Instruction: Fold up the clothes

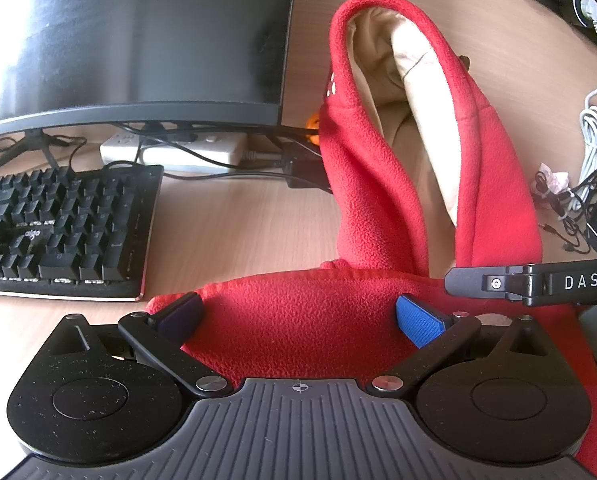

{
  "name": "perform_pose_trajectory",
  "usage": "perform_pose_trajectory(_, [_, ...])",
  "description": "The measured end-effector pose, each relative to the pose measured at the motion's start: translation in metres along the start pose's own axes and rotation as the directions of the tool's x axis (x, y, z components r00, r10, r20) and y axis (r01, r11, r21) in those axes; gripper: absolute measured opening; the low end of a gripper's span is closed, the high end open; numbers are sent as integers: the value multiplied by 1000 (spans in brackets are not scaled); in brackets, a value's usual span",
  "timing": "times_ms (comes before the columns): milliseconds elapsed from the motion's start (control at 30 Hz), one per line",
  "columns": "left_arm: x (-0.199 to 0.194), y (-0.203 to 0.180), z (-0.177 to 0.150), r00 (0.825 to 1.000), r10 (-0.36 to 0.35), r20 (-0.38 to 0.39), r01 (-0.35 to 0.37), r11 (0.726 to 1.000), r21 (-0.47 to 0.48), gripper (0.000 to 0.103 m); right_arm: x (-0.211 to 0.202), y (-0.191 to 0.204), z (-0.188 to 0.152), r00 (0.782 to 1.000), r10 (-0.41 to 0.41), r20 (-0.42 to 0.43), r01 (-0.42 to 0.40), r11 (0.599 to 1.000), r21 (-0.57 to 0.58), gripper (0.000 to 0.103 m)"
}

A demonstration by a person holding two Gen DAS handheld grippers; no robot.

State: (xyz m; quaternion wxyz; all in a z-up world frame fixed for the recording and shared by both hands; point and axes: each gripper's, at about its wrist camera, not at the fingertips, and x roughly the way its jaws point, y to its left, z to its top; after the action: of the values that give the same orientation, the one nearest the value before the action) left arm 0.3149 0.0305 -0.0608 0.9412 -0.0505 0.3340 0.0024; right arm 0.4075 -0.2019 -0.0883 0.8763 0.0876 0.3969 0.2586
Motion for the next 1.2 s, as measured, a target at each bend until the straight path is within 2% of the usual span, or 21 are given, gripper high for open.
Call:
perform_pose_trajectory(233, [-1, 2, -1, 1000, -3, 9, 3, 1000, -29, 103, -1, -2, -1, 1000, 1, 1, -1, 1000, 2, 103])
perform_pose_trajectory(433, [1, 0, 1, 1000, 5, -7, -5, 1000, -23, 103, -3, 0, -1, 1000, 1, 0, -1, 1000, 2, 103])
perform_pose_trajectory(567, [2, -7, 2, 999, 35, 0, -35, 999, 1, 103, -3, -1, 0, 1000, 0, 1, 0, 1000, 4, 103])
perform_pose_trajectory(1200, [3, 8, 0, 1000, -5, 8, 5, 1000, -14, 103, 4, -3, 0, 1000, -1, 1, 1, 1000, 3, 103])
